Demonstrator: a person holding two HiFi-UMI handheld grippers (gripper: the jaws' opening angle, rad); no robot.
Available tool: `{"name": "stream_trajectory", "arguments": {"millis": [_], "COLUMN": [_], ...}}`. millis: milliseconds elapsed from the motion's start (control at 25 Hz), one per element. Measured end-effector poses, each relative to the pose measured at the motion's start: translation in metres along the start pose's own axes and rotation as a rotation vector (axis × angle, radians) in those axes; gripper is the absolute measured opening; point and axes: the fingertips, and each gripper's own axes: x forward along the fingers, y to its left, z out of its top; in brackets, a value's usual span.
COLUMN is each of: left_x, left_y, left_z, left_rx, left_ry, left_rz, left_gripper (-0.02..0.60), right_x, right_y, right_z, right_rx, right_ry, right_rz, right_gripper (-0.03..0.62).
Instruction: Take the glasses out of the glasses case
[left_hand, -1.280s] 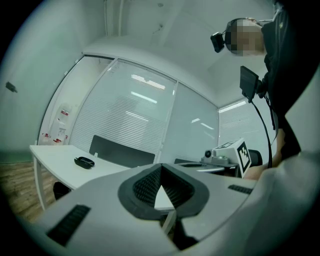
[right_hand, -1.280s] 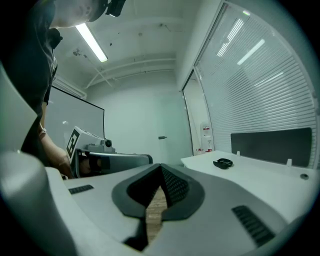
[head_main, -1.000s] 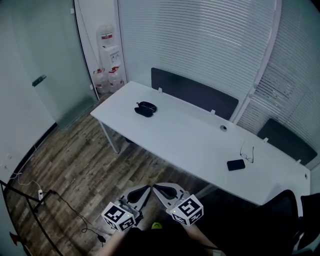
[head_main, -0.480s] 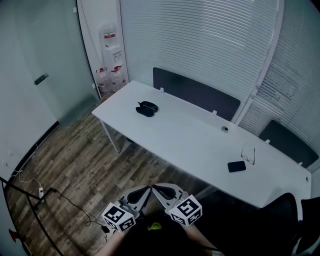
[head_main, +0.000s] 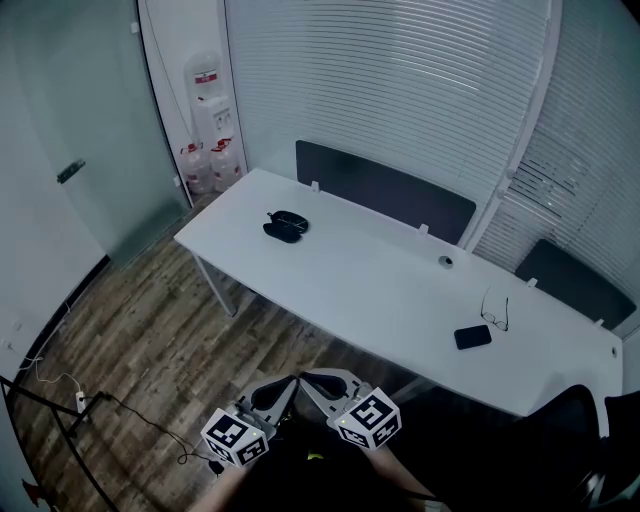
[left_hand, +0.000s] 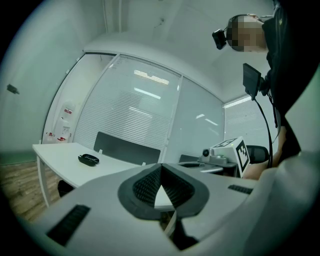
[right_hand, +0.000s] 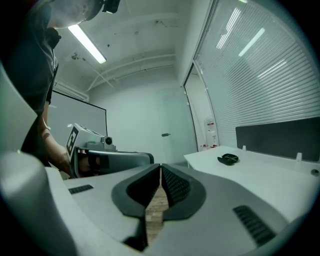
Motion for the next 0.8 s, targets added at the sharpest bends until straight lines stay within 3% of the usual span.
{"name": "stream_trajectory", "arguments": {"millis": [800], "left_x": [0.049], "left_y": [0.103], "left_z": [0.024], "left_rx": [-0.035], "left_ry": [0.020], "left_rz": [-0.051], "left_gripper": [0.009], "right_x": [0.083], "right_y": [-0.076], "right_z": [0.024], "right_rx": [0.036], "right_ry": [0.049], "right_rz": [-0.055], "right_gripper": [0.018]}}
